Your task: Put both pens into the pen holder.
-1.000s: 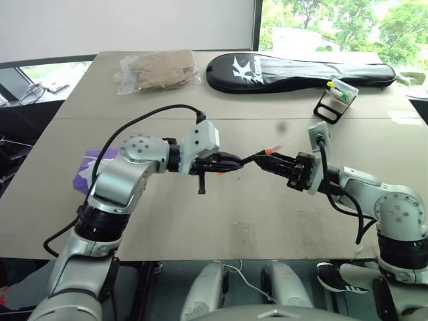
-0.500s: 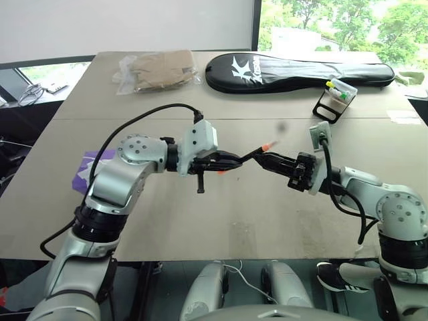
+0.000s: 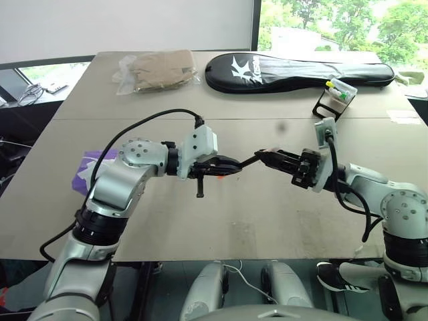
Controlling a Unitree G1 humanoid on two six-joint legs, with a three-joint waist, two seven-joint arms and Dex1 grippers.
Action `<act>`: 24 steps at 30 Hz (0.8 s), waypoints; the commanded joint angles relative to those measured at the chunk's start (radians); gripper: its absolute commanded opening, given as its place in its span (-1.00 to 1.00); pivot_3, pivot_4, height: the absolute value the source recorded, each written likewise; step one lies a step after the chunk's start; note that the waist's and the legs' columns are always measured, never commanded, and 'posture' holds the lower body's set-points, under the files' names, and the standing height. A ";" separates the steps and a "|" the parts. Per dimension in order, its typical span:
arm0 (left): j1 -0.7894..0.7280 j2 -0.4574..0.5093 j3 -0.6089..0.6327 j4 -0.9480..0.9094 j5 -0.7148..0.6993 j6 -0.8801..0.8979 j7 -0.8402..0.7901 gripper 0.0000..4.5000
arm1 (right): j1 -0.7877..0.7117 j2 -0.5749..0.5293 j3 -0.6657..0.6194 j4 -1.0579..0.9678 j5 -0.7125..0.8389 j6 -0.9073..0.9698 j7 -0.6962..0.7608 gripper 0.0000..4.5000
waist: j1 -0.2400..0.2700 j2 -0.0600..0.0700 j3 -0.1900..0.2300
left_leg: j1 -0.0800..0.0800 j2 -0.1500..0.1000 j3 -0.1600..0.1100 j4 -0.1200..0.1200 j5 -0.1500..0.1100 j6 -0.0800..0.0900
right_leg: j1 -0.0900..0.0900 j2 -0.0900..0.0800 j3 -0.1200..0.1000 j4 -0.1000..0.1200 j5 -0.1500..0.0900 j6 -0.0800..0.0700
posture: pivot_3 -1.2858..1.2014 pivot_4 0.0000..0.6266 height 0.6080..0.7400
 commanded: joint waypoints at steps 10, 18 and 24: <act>-0.022 0.002 0.064 -0.054 -0.072 0.099 0.055 -0.46 | 0.010 -0.026 -0.024 -0.033 -0.066 -0.062 0.027 -0.96 | 0.000 0.000 0.000 | 0.000 0.000 0.000 0.000 0.000 0.000 | 0.000 0.000 0.000 0.000 0.000 0.000 | 0.03 -0.52 1.00; -0.060 -0.157 0.235 -0.065 -0.164 0.255 0.374 0.45 | -0.105 -0.127 -0.117 0.086 -0.456 -0.373 -0.004 -0.96 | 0.003 0.000 0.000 | 0.000 -0.001 0.001 0.001 0.000 0.000 | 0.000 0.000 -0.001 0.000 0.000 0.000 | 0.03 -0.52 1.00; -0.030 -0.239 0.194 -0.123 -0.101 0.166 0.495 0.45 | -0.268 -0.234 -0.082 0.279 -0.850 -0.644 -0.078 -0.96 | 0.003 0.000 0.000 | -0.001 0.000 0.004 -0.001 0.002 -0.004 | -0.003 0.000 0.000 0.001 0.000 0.000 | 0.03 -0.52 1.00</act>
